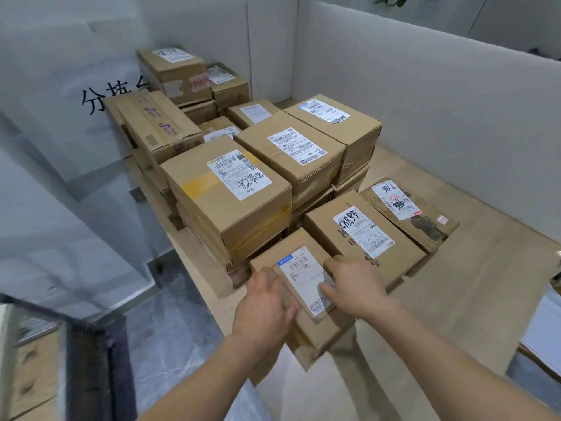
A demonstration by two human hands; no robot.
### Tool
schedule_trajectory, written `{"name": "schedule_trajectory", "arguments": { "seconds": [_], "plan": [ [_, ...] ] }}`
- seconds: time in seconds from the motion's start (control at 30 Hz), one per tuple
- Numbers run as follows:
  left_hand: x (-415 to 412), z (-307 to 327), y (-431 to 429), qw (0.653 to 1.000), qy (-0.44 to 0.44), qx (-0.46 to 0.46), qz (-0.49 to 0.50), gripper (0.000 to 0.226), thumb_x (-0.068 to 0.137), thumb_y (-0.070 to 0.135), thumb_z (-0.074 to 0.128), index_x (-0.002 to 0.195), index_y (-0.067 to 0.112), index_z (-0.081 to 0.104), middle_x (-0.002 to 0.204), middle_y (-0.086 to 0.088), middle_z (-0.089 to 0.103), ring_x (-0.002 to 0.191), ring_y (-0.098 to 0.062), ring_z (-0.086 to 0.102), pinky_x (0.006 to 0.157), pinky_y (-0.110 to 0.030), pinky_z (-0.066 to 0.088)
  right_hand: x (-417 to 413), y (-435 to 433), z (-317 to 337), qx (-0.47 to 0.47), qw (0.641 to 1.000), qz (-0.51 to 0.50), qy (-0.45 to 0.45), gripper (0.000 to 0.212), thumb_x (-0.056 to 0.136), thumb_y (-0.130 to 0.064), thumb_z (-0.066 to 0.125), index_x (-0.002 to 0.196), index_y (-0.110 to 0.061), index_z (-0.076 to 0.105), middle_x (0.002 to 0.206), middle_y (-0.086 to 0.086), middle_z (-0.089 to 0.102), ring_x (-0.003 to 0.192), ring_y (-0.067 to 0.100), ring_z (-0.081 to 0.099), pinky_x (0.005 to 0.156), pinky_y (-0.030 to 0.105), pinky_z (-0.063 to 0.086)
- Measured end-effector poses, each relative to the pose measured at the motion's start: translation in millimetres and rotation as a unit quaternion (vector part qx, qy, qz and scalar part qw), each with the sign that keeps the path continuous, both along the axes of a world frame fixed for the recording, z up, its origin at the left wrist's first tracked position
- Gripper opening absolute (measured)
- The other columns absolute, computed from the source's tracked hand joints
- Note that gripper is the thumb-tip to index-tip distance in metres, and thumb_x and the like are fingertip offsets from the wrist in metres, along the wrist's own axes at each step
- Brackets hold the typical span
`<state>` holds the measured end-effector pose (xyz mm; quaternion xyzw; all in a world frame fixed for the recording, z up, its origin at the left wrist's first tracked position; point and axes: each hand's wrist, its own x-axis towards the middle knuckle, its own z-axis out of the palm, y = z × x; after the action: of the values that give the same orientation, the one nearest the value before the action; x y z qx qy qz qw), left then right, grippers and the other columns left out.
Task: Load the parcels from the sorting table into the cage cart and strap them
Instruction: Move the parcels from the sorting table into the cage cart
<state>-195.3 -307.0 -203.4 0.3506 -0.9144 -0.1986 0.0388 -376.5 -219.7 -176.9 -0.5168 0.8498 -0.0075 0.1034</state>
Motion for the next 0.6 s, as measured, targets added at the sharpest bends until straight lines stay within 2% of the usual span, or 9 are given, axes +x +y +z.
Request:
{"name": "schedule_trajectory", "arguments": {
  "seconds": [0.1,0.2,0.37,0.43,0.5,0.6],
  "plan": [
    [4,-4,5,1.0,0.014,0.01,0.02,0.06,0.093,0.051,0.052,0.143,0.019,0.042,0.145,0.0,0.03,0.137,-0.015,0.026,0.102,-0.024,0.04,6,-5,-3,0.013,1.0,-0.008,-0.019,0.026,0.09,-0.05,0.056,0.095,-0.026,0.05,0.09,-0.004,0.053,0.077,0.015,0.052,0.061,0.03,0.043],
    [15,-6,13,0.999,0.015,0.002,0.036,0.061,0.094,0.052,0.052,0.142,0.015,0.045,0.148,-0.004,0.028,0.139,-0.02,0.025,0.107,-0.027,0.036,14,-8,-6,0.029,0.999,-0.015,-0.035,0.032,0.086,-0.053,0.061,0.101,-0.025,0.056,0.09,-0.004,0.047,0.075,0.017,0.047,0.064,0.031,0.039],
    [44,-13,25,0.995,0.026,0.032,0.086,0.056,0.095,0.051,0.051,0.142,0.021,0.044,0.156,-0.01,0.017,0.144,-0.026,0.021,0.113,-0.028,0.027,33,-7,-7,0.02,0.993,-0.032,-0.111,0.045,0.077,-0.053,0.073,0.102,-0.028,0.045,0.096,-0.006,0.051,0.083,0.016,0.053,0.067,0.031,0.042],
    [57,-17,30,0.988,0.042,0.082,0.12,0.056,0.095,0.049,0.054,0.144,0.028,0.04,0.158,-0.009,0.012,0.142,-0.026,0.029,0.11,-0.03,0.033,42,-6,-8,0.022,0.988,-0.037,-0.149,0.047,0.076,-0.051,0.074,0.102,-0.027,0.043,0.095,-0.008,0.055,0.084,0.015,0.056,0.068,0.032,0.046],
    [69,-19,32,0.977,0.065,0.138,0.151,0.057,0.095,0.045,0.056,0.147,0.032,0.035,0.156,-0.008,0.018,0.135,-0.026,0.04,0.103,-0.03,0.042,54,-4,-12,0.019,0.98,-0.052,-0.189,0.049,0.075,-0.05,0.074,0.102,-0.027,0.041,0.093,-0.008,0.06,0.083,0.015,0.059,0.069,0.034,0.048],
    [89,-21,35,0.961,0.101,0.195,0.167,0.063,0.095,0.036,0.059,0.151,0.03,0.03,0.151,-0.004,0.032,0.132,-0.021,0.044,0.103,-0.028,0.04,73,-1,-19,0.017,0.972,-0.069,-0.224,0.052,0.075,-0.052,0.073,0.104,-0.027,0.037,0.096,-0.007,0.062,0.084,0.017,0.059,0.064,0.034,0.042]
  ]
}}
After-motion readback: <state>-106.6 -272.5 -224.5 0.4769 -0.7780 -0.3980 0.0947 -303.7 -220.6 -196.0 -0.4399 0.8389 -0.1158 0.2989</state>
